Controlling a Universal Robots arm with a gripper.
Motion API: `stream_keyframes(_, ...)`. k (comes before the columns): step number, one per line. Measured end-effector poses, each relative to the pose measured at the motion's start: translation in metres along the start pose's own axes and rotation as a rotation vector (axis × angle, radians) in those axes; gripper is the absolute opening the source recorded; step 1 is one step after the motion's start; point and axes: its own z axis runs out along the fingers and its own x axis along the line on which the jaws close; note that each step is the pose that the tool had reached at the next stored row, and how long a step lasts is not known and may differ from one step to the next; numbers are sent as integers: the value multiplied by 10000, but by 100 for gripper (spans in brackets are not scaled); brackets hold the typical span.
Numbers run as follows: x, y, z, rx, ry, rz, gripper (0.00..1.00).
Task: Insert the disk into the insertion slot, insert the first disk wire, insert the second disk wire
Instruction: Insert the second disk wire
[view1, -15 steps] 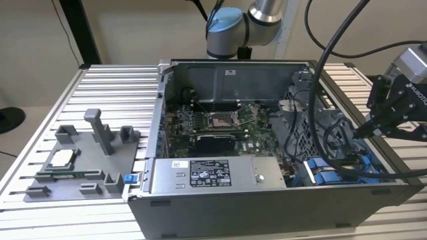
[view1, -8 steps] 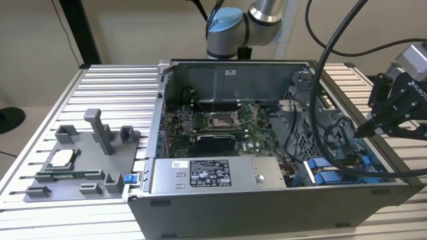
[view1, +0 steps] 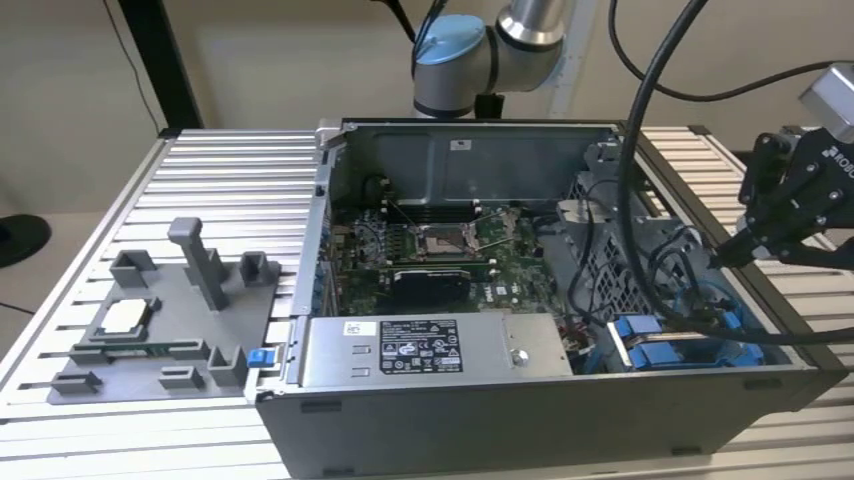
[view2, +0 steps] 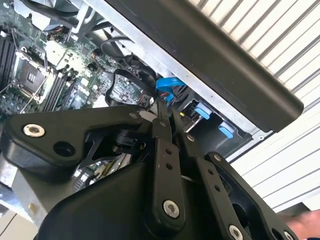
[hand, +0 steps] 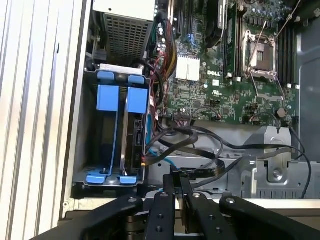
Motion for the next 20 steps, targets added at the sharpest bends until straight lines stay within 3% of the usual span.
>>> stream_keyframes(10, 37, 179, -81, 1, 1, 0, 0)
stream_keyframes(20, 152, 370, -85, 0, -1, 0, 0)
